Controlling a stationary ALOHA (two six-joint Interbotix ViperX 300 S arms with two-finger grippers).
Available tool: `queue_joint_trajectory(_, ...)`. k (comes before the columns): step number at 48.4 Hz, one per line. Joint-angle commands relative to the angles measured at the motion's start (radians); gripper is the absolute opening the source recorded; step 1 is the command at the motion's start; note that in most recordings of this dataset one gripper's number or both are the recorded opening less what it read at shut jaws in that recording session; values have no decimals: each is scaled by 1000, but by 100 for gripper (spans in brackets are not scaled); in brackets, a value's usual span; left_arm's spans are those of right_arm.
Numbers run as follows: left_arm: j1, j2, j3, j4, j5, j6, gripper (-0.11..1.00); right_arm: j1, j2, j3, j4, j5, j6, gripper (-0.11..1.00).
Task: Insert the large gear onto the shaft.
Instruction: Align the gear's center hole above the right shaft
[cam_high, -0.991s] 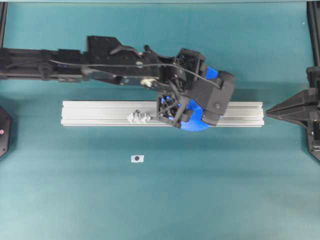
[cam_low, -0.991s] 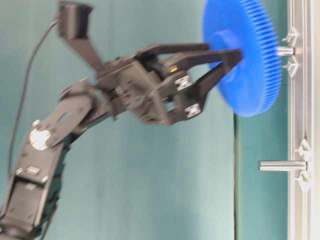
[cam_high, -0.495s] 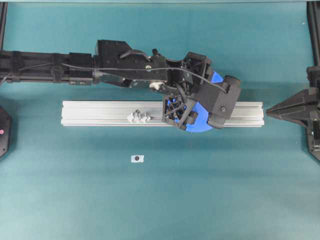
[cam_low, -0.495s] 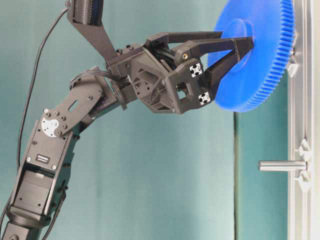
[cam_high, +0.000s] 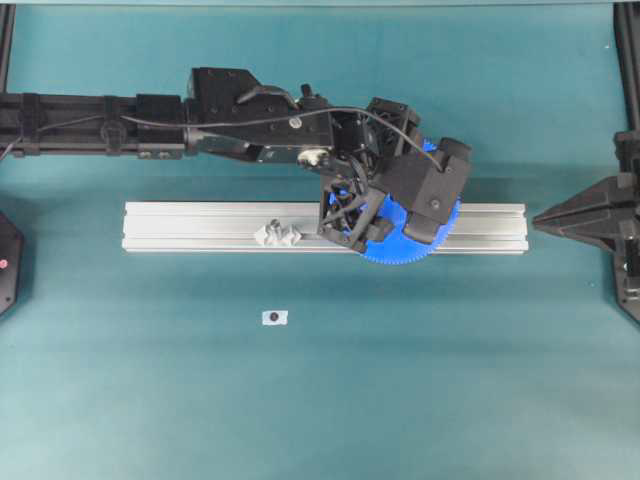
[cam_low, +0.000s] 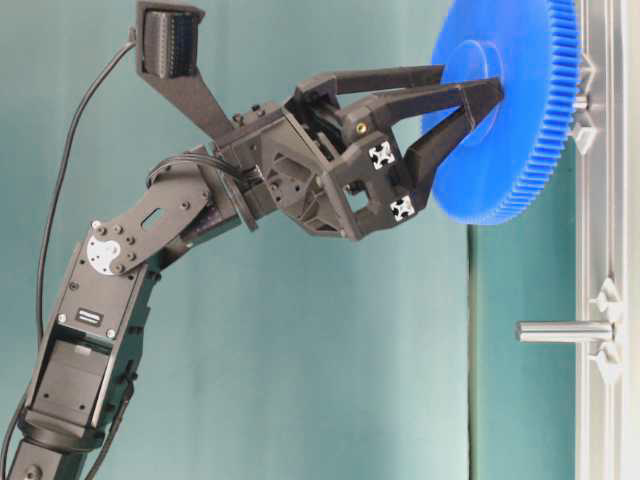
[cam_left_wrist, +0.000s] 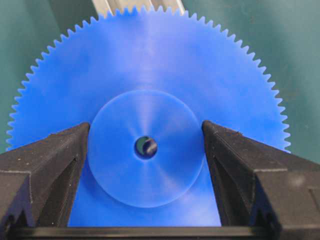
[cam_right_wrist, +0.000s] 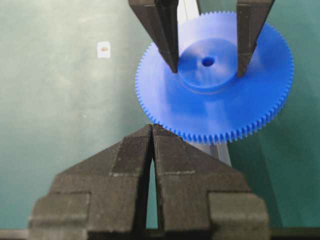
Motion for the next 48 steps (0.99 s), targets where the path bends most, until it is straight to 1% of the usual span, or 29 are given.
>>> queue_joint_trajectory(1,12,-31,-5,3,15,-2,77,-3,8,-12,-2,-5,6,9)
queue_joint_trajectory(8,12,-46,20,5,41,-6,77,-3,6,-14,-2,-5,6,9)
queue_joint_trajectory(19,-6,-52,28,3,37,0,77,-5,6,-12,-2,-5,6,9)
queue_joint_trajectory(30,-5,-31,-12,3,-5,5,77,-5,8,-12,-2,-5,6,9)
queue_joint_trajectory(48,3,18,-87,3,0,6,77,-6,6,-12,-2,-6,6,9)
